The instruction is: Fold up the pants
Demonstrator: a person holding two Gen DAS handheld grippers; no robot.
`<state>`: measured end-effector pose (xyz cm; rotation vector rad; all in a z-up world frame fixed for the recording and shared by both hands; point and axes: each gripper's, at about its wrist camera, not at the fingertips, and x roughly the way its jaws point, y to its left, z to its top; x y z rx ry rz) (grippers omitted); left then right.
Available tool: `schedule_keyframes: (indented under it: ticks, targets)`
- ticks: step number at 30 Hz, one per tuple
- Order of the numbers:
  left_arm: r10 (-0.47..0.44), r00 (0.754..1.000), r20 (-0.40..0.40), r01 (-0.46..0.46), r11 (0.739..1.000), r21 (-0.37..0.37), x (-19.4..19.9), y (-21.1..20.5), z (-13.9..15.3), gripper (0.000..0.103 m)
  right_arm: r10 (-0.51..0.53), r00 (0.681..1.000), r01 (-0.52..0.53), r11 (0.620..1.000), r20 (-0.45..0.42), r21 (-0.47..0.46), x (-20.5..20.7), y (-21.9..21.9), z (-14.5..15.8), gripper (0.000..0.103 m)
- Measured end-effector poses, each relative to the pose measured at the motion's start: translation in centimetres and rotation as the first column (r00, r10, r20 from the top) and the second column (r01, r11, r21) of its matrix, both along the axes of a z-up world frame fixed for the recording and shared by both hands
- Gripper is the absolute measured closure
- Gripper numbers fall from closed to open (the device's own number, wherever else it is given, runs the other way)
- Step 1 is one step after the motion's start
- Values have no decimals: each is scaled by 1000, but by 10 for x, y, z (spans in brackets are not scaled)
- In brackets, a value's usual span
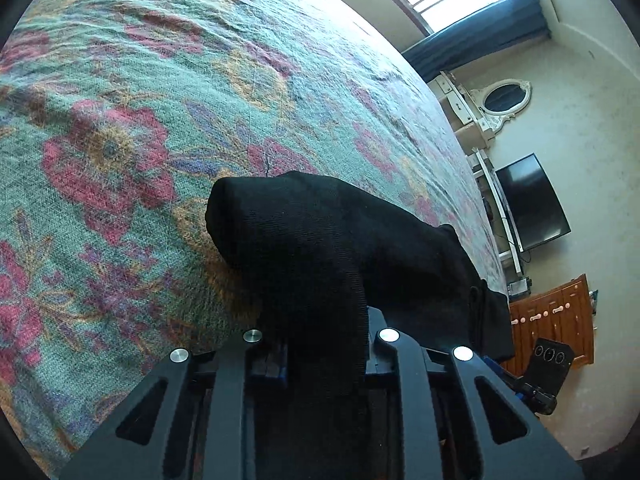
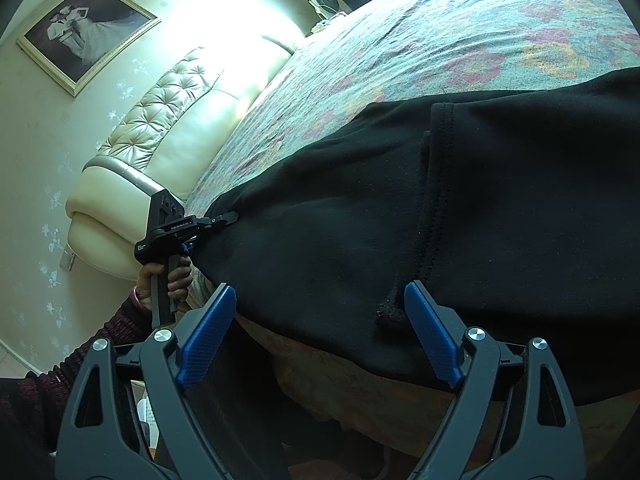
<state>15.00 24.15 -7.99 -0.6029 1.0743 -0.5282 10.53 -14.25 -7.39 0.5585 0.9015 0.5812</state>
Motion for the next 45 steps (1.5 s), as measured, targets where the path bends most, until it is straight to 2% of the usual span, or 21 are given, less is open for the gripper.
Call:
schedule_keyframes:
  ticks: [6,8,12,17,22,26,29,32,33,35,36,37,39,41,42,45]
  targets:
    - [3,998,66,-3,1000,5,-7,-11,26,88,-5,1000,5,1000,3,8,-1,-3,5,17]
    - [2,995,98,-2,1000,-1,-10,-20,42,88,-11,1000,11,1000,10,17,-2,-5,8,17]
    - [-42,983,179,35,998,43,-19,-55,86,88,-15,999,14,999,34,34,-10,-9,18,17]
    - [-176,946,272,159,984,85,-34,-133,140,88,-41,996,36,997,75,66,-26,-25,33,17]
    - [-312,901,301,296,950,97,-40,-230,167,88,-111,987,100,990,119,95,-46,-56,48,17]
    - [-404,869,284,380,915,139,-41,-318,165,88,-188,972,171,977,137,130,-58,-85,53,17]
    - [-455,849,269,399,885,239,-39,-377,144,86,-249,958,228,962,142,148,-66,-109,54,17]
    - [-494,844,210,414,849,329,-36,-417,108,79,-300,944,279,948,141,151,-72,-130,54,17]
    - [-501,843,194,414,836,359,-38,-425,97,74,-319,938,298,943,139,151,-74,-137,53,17]
    - [-508,839,193,411,826,386,-44,-433,86,70,-348,928,327,932,131,159,-79,-150,50,17]
    - [-511,833,210,411,827,383,-49,-433,87,60,-361,924,341,927,128,157,-81,-155,48,17]
    - [-508,829,232,408,835,369,-53,-430,90,43,-371,920,352,923,123,155,-82,-159,46,17]
    - [-471,833,290,363,862,354,-61,-418,105,28,-383,917,365,918,109,155,-80,-165,42,17]
    - [-417,837,355,295,889,349,-64,-399,122,25,-382,919,366,917,91,160,-75,-168,37,17]
    - [-381,842,380,254,904,344,-63,-387,129,19,-382,921,366,916,80,163,-72,-170,34,17]
    - [-225,877,425,105,952,288,-57,-336,139,17,-361,931,350,922,41,167,-56,-167,28,17]
